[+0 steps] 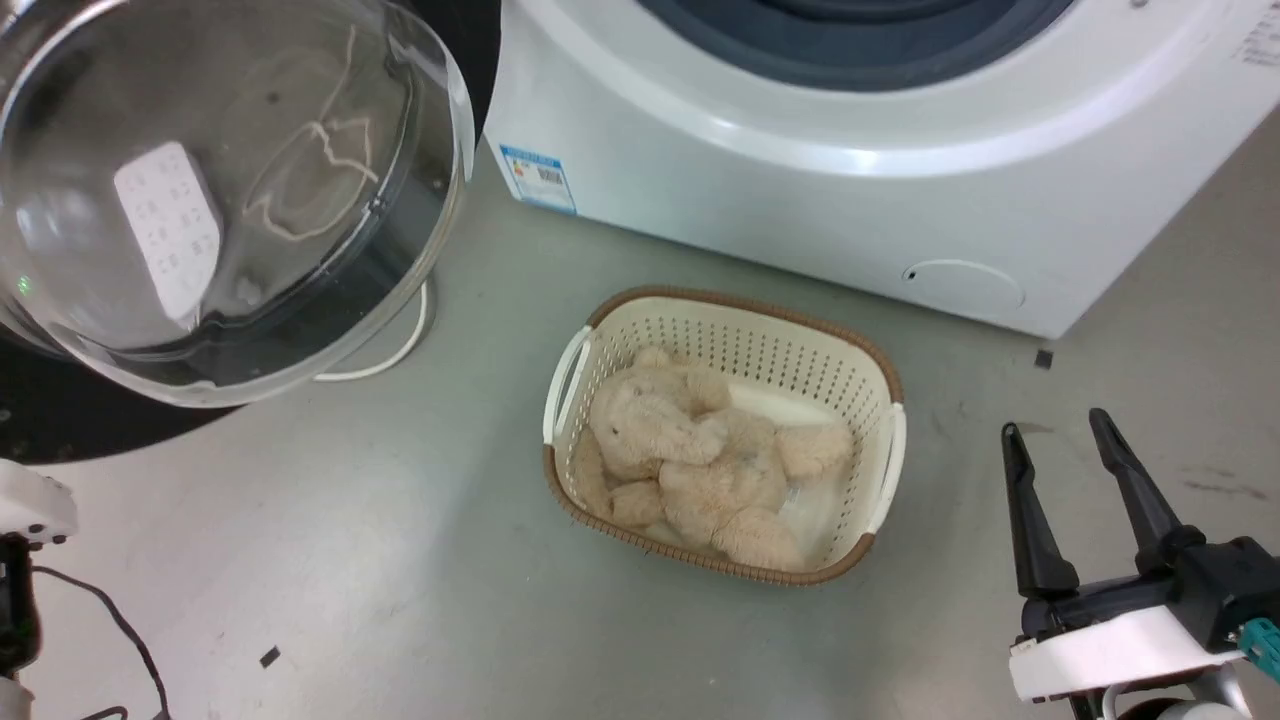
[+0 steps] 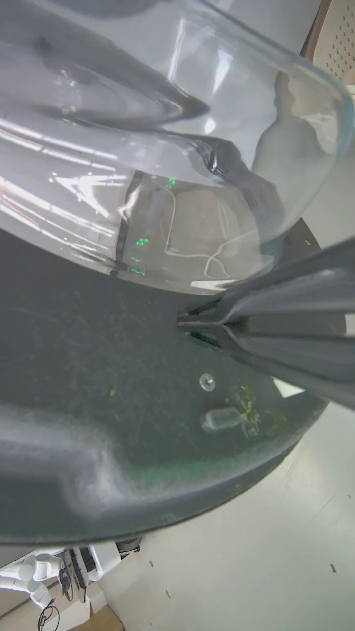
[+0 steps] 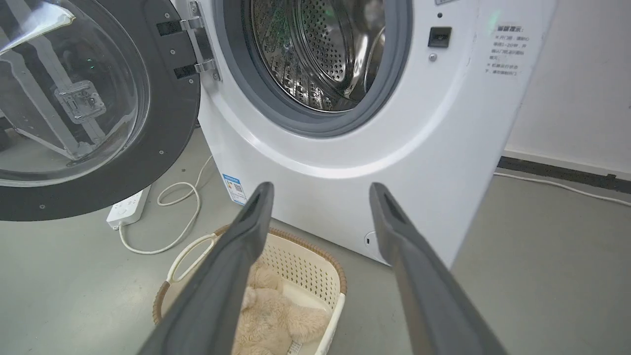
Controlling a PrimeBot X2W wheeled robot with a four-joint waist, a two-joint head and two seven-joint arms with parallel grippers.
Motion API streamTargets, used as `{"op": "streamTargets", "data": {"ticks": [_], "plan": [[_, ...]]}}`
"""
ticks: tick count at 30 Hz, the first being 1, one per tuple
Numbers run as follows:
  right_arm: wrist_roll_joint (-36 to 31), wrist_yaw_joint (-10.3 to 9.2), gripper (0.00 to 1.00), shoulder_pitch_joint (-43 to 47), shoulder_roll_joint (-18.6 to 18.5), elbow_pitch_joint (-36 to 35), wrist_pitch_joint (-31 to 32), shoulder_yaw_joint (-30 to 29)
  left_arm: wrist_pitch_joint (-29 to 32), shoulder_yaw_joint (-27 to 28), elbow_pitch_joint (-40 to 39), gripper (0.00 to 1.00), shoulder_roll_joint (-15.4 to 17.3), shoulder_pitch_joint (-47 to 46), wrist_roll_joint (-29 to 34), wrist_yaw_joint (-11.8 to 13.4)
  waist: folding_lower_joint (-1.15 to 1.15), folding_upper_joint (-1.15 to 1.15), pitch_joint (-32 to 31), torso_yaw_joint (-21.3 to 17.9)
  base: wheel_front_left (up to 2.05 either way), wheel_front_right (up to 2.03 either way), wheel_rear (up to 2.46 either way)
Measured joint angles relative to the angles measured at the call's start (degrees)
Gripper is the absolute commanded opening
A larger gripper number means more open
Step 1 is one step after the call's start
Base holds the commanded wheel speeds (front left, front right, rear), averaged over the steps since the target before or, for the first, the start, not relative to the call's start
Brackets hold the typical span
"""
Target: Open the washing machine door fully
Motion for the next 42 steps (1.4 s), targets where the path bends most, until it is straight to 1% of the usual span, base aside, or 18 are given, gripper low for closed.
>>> {"op": "streamTargets", "data": {"ticks": [3, 6, 9, 13, 18, 23, 25, 26, 27, 28, 33, 42], "plan": [[-0.01, 0.00, 1.00, -0.10, 0.03, 0.25, -1.00, -0.41, -1.56, -0.49, -0.79, 0.00, -0.58, 0.14, 0.99, -0.24, 0.00, 0.00, -1.56, -0.30, 0.00, 0.00, 0.00], [-0.03, 0.00, 1.00, -0.08, 0.14, 0.27, -2.00, -1.09, -2.34, -1.27, -3.92, 0.00, -2.20, 1.58, 2.14, -0.34, 0.00, 0.00, -3.68, -0.67, 0.00, 0.00, 0.00], [-0.07, 0.00, 1.00, -0.02, 0.29, 0.04, -2.55, -1.96, -2.60, -2.23, -8.77, 0.00, -4.53, 4.33, 3.01, -0.48, 0.00, 0.00, -6.07, -1.29, 0.00, 0.00, 0.00], [-0.40, 0.00, 1.00, 0.24, 0.44, -0.57, -3.21, -3.41, -2.82, -2.72, -17.14, 0.00, -7.89, 8.28, 3.55, -0.12, -0.01, 0.00, -9.35, -2.71, 0.00, 0.00, 0.00], [-0.47, 0.01, 1.00, 1.60, 0.63, -0.65, -3.28, -3.48, -2.81, -6.69, -25.38, 0.00, -12.41, 14.44, 5.70, 1.00, -0.01, 0.00, -12.83, -5.87, 0.00, 0.00, 0.00], [-0.44, 0.01, 1.00, 3.11, 0.71, -0.40, -2.33, -2.64, -1.65, -10.57, -29.61, 0.00, -14.18, 18.50, 7.69, 1.92, -0.01, 0.00, -15.21, -9.87, 0.00, 0.00, 0.00], [-0.32, 0.01, 1.00, 3.71, 0.77, -0.22, -2.21, -2.10, -1.12, -11.94, -30.27, 0.00, -15.38, 19.81, 7.90, 2.34, -0.01, 0.00, -15.87, -11.38, 0.00, 0.00, 0.00], [0.12, 0.01, 1.00, 3.89, 0.79, -0.11, -2.16, -1.94, -0.80, -12.69, -30.36, 0.24, -15.80, 20.43, 8.08, 2.46, -0.01, 0.00, -16.12, -12.08, 0.00, 0.00, 0.00], [0.60, 0.01, 1.00, 4.18, 0.79, -0.02, -2.16, -1.87, -0.68, -13.41, -30.22, 0.93, -16.11, 20.98, 8.62, 2.77, -0.01, 0.00, -16.30, -12.73, 0.00, 0.00, 0.00], [1.01, 0.01, 1.00, 4.42, 0.80, 0.22, -2.16, -1.67, -0.52, -13.95, -30.00, 1.00, -16.36, 21.54, 9.37, 3.25, -0.01, 0.00, -16.44, -13.34, 0.00, 0.00, 0.00], [1.86, 0.00, 1.00, 4.91, 0.82, 1.44, -2.19, -1.24, -0.36, -16.72, -28.27, 1.00, -17.94, 23.16, 10.58, 3.89, 0.00, 0.00, -16.57, -15.36, 0.00, 0.00, 0.00], [2.11, 0.01, 1.00, 6.03, 0.83, 3.55, -2.43, -1.78, -0.90, -19.36, -26.28, 1.00, -18.74, 25.14, 12.59, 4.89, 0.00, 0.00, -17.42, -15.59, 0.00, 0.00, 0.00]]}}
